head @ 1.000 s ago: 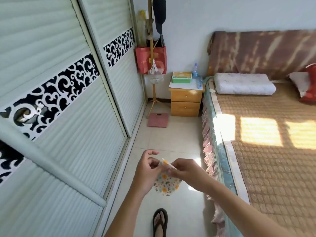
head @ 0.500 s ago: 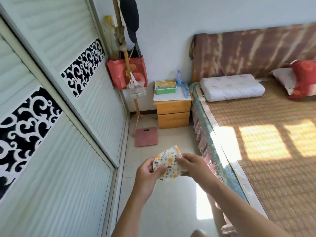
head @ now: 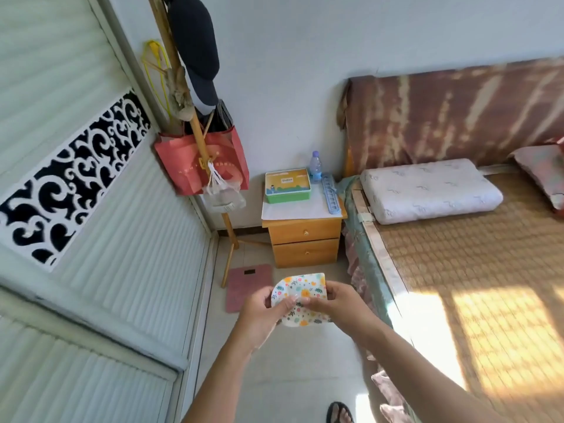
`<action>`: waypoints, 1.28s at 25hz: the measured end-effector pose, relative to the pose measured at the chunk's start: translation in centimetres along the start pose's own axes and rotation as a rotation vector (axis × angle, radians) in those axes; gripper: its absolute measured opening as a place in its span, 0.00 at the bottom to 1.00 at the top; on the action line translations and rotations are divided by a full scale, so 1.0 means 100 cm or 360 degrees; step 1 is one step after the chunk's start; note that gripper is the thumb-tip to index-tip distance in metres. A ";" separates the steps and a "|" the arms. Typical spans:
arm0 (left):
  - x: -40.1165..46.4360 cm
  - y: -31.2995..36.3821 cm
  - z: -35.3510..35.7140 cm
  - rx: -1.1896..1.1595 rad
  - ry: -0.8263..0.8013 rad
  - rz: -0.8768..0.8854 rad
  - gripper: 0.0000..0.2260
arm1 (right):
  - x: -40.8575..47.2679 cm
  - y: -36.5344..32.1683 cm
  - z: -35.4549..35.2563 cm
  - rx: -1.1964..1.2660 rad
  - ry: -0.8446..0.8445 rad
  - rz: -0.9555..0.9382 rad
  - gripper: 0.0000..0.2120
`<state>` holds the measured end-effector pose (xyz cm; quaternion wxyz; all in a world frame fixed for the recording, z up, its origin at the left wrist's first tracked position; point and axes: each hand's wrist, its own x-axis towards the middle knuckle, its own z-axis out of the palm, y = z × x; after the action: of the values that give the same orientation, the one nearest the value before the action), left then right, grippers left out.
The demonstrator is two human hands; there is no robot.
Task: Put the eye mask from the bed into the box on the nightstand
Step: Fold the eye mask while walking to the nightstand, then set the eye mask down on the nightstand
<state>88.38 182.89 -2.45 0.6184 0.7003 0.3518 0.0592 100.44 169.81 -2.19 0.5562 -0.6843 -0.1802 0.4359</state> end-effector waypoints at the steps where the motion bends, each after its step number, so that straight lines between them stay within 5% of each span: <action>1: 0.020 0.010 0.001 0.0007 -0.0020 -0.0019 0.07 | 0.020 -0.010 -0.007 -0.0017 0.0008 0.0014 0.14; 7: 0.152 0.044 -0.012 -0.0103 0.0064 -0.0118 0.08 | 0.157 -0.054 -0.045 -0.0125 -0.0034 0.0152 0.14; 17: 0.391 0.079 -0.068 -0.0190 0.0033 -0.0267 0.05 | 0.380 -0.101 -0.105 -0.1653 -0.0126 0.0266 0.19; 32: 0.660 0.091 -0.047 -0.0162 0.0114 -0.0664 0.05 | 0.628 -0.137 -0.209 -0.2018 -0.0399 0.0480 0.20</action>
<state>138.93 224.23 -16.40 0.6388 0.5776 0.5075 -0.0277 155.19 207.46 -14.42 -0.0465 -0.8409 -0.3674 0.3946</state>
